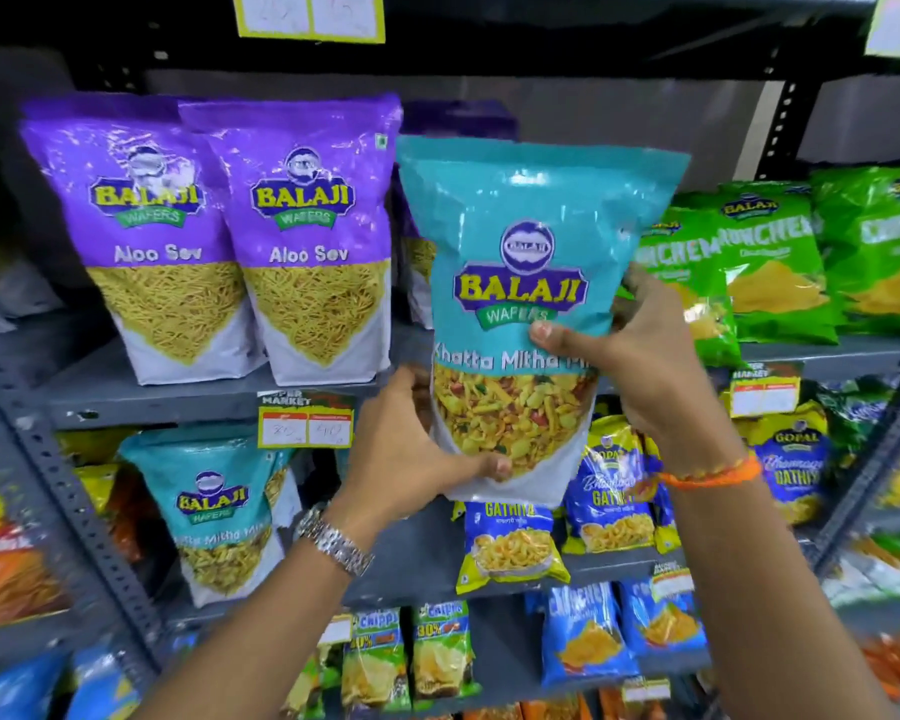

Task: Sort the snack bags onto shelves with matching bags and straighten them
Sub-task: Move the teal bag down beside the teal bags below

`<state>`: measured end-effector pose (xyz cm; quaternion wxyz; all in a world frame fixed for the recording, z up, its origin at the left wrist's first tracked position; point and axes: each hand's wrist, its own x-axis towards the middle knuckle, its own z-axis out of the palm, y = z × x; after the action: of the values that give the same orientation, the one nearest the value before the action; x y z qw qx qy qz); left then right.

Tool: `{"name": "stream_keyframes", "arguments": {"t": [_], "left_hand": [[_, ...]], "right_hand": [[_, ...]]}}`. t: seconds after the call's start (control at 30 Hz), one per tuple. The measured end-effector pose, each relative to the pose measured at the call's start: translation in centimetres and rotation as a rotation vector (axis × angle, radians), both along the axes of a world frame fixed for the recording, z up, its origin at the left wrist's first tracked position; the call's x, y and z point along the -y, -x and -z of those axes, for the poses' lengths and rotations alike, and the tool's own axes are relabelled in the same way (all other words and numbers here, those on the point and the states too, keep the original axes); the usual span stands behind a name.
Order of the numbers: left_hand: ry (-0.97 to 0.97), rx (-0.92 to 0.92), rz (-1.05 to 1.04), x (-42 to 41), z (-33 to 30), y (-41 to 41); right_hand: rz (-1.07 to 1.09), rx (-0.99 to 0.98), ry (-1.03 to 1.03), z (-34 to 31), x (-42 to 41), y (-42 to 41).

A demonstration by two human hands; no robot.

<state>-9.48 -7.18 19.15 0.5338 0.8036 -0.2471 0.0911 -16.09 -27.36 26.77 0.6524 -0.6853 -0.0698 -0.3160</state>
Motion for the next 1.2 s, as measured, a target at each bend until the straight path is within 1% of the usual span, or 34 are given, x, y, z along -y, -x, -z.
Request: {"name": "stream_keyframes", "arguments": {"t": [0.1, 0.23, 0.43, 0.57, 0.67, 0.77, 0.87, 0.97, 1.0, 1.1, 1.2], "left_hand": [[-0.104, -0.055, -0.021, -3.2, 3.6, 1.6], [-0.2, -0.165, -0.04, -6.7, 10.0, 3.5], [-0.252, -0.346, -0.155, -9.5, 19.8, 4.5], [-0.283, -0.417, -0.189, -9.9, 23.7, 2.7], [-0.295, -0.449, -0.229, -9.6, 24.0, 0.1], [-0.294, -0.449, -0.248, -9.1, 23.1, -3.1], [-0.296, -0.442, -0.254, -8.8, 22.7, -6.7], [-0.284, -0.402, -0.277, -9.1, 24.7, -11.2], [-0.288, -0.391, -0.286, -9.1, 24.8, -12.0], [-0.308, -0.386, -0.313, -8.4, 21.9, -11.8], [-0.297, -0.4, -0.317, -8.0, 22.1, -12.7]], "right_hand": [[-0.039, -0.076, -0.016, 4.4, -1.8, 1.1], [-0.067, -0.218, -0.027, 11.6, -4.2, 1.3], [-0.143, -0.442, -0.044, 21.5, -6.5, 0.2], [-0.183, -0.534, -0.052, 25.4, -7.0, -3.2], [-0.216, -0.567, -0.072, 25.9, -7.2, -6.4], [-0.222, -0.578, -0.096, 25.2, -7.3, -10.1], [-0.231, -0.578, -0.078, 24.1, -7.4, -13.3], [-0.246, -0.561, -0.058, 23.2, -7.7, -15.9], [-0.246, -0.553, -0.047, 23.0, -7.7, -16.5], [-0.245, -0.524, -0.026, 22.9, -7.9, -18.0], [-0.226, -0.507, 0.002, 23.5, -8.1, -19.0]]}}
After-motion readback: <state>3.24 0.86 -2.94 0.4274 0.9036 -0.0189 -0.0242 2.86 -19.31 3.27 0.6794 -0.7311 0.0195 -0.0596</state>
